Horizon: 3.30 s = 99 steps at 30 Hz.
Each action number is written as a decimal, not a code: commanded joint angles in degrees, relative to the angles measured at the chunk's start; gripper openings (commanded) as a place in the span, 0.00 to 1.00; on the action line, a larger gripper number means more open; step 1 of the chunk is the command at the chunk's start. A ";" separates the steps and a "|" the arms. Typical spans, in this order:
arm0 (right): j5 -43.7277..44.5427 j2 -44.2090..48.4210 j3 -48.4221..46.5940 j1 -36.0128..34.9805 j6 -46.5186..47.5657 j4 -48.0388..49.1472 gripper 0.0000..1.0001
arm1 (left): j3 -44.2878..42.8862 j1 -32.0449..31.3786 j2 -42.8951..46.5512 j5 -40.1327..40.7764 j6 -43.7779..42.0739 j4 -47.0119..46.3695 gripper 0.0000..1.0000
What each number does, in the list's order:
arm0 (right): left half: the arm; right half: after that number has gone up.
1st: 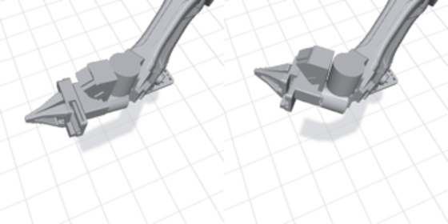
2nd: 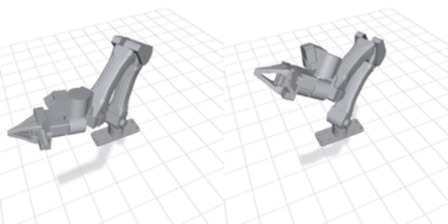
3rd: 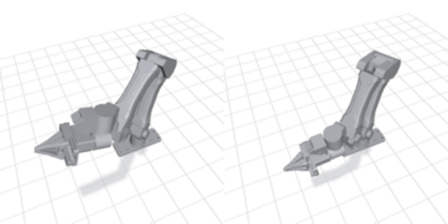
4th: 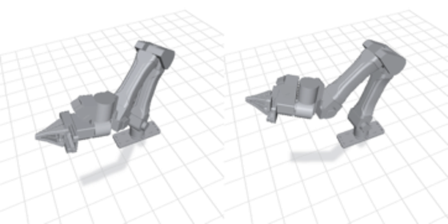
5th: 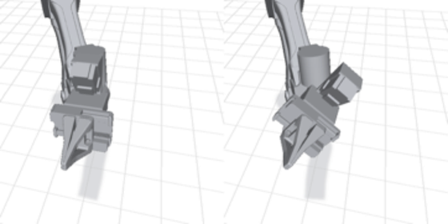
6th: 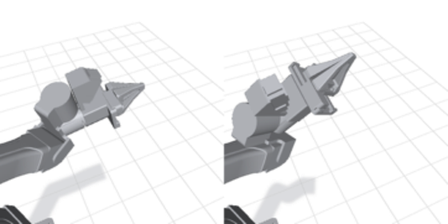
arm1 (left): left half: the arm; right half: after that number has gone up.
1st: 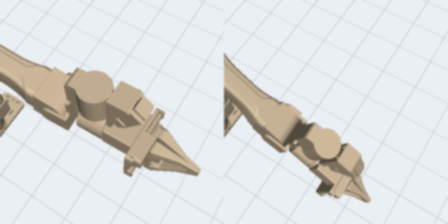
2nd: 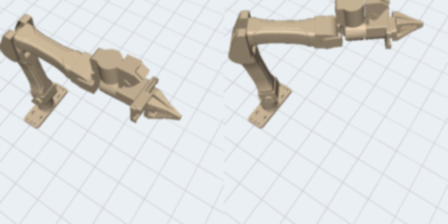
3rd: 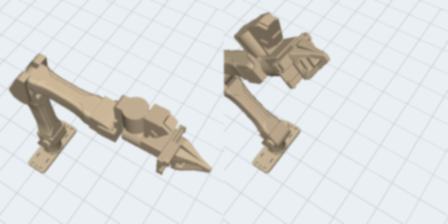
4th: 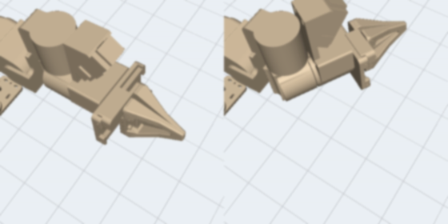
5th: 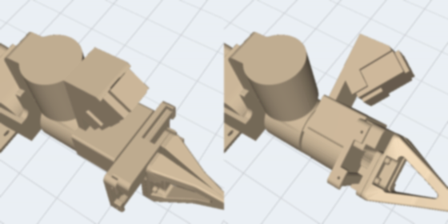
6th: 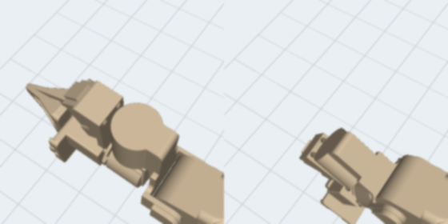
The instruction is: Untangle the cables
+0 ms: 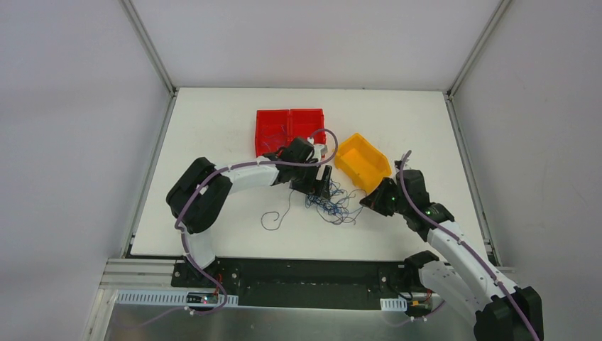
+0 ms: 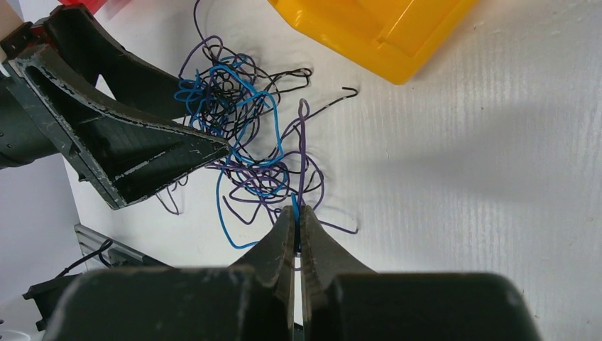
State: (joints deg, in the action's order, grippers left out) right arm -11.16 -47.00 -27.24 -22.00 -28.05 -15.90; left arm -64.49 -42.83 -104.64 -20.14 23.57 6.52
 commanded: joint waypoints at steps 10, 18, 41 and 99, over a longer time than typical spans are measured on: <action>3.46 0.32 -0.75 -0.55 -1.78 -3.28 0.00 | 8.67 -0.26 8.03 6.94 -1.45 -4.19 0.00; 32.88 7.25 -1.75 -0.14 -14.18 -16.36 0.00 | 23.62 6.86 24.92 19.69 7.95 -2.28 0.00; 2.72 2.03 -2.66 -2.29 -2.39 -1.55 0.78 | 32.75 12.20 36.38 20.96 5.66 -5.10 0.00; 62.47 12.25 -8.28 -21.96 -9.06 -3.49 0.00 | 37.79 12.24 39.51 24.91 2.16 -11.09 0.00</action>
State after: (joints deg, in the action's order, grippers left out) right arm 44.91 -41.25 -34.11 -44.42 -44.12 -10.63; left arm -26.37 -31.00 -65.39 2.44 26.55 -3.81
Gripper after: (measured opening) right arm 0.012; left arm 0.033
